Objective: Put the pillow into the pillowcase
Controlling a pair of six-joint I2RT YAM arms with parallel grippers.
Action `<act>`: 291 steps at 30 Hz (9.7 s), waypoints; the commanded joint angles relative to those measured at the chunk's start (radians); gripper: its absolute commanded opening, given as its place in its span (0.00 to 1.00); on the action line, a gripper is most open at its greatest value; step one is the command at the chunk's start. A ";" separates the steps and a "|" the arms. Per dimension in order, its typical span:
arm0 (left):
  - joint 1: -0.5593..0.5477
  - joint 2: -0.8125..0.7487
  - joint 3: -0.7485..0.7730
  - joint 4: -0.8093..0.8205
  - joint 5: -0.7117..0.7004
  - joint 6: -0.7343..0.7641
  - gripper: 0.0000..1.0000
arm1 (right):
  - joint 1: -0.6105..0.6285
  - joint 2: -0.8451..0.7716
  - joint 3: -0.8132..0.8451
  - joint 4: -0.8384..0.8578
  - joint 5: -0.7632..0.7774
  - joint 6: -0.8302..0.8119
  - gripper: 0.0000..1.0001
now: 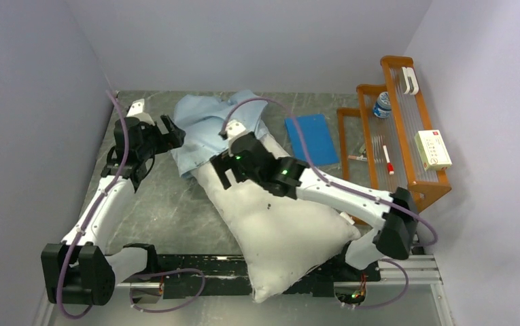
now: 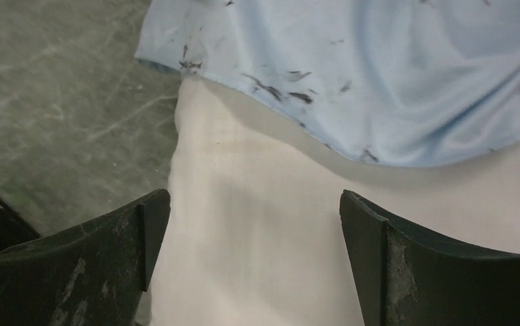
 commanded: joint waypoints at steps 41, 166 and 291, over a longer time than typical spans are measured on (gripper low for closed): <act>-0.053 -0.093 -0.181 0.207 0.129 0.289 0.70 | -0.220 0.053 -0.093 0.512 -0.341 0.009 0.00; -0.436 0.364 0.332 -0.122 -0.382 0.680 0.84 | -0.511 0.113 -0.175 0.310 -0.803 0.042 1.00; 0.098 -0.214 -0.139 -0.084 0.105 0.086 0.61 | -0.002 0.151 -0.021 0.494 -0.045 -0.194 0.00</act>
